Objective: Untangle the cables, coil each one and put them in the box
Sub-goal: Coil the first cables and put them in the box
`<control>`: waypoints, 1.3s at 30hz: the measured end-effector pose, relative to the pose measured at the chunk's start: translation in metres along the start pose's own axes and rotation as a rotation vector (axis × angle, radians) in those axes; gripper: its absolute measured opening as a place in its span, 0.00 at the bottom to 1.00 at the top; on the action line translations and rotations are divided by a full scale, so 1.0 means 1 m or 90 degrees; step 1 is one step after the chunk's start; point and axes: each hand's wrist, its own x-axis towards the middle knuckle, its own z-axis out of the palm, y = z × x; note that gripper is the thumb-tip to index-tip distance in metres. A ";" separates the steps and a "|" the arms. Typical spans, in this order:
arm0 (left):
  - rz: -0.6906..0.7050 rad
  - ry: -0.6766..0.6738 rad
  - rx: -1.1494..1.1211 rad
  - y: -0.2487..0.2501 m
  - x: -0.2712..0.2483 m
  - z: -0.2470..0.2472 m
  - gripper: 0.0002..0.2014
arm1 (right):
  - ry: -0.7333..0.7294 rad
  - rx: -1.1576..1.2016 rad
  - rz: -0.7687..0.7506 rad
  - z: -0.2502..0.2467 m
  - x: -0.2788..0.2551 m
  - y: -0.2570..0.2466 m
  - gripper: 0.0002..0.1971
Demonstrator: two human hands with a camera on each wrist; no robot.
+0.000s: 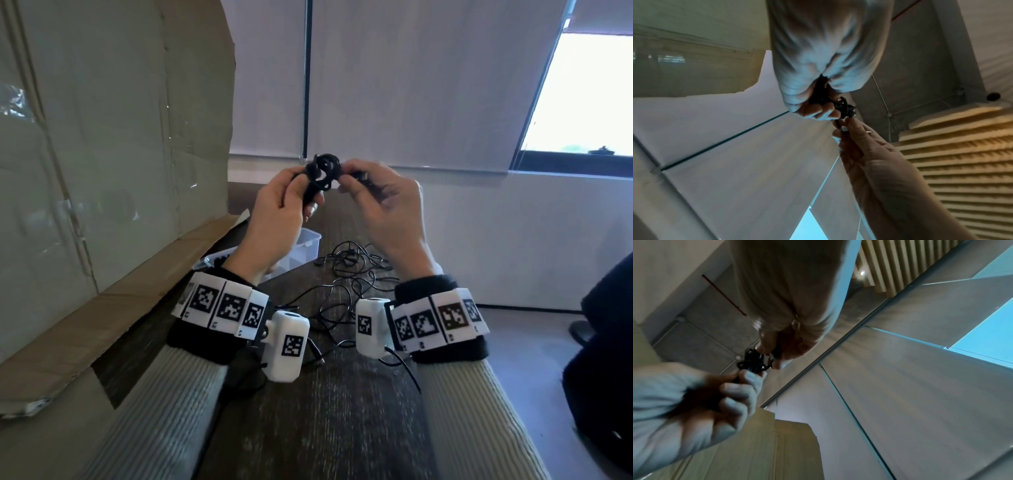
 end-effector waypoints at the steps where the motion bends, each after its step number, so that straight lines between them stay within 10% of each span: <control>1: -0.017 0.014 -0.024 0.000 0.001 -0.001 0.12 | 0.003 -0.018 -0.027 0.004 -0.001 0.000 0.09; 10: -0.050 0.084 -0.108 0.004 0.011 -0.014 0.09 | -0.039 -0.209 -0.276 0.026 -0.006 -0.023 0.05; 28: 0.143 0.171 0.142 0.000 0.011 -0.018 0.09 | -0.001 0.128 -0.046 0.041 -0.010 -0.025 0.25; 39: 0.049 0.045 0.086 -0.006 0.008 -0.023 0.12 | -0.010 0.079 0.026 0.034 -0.006 -0.013 0.08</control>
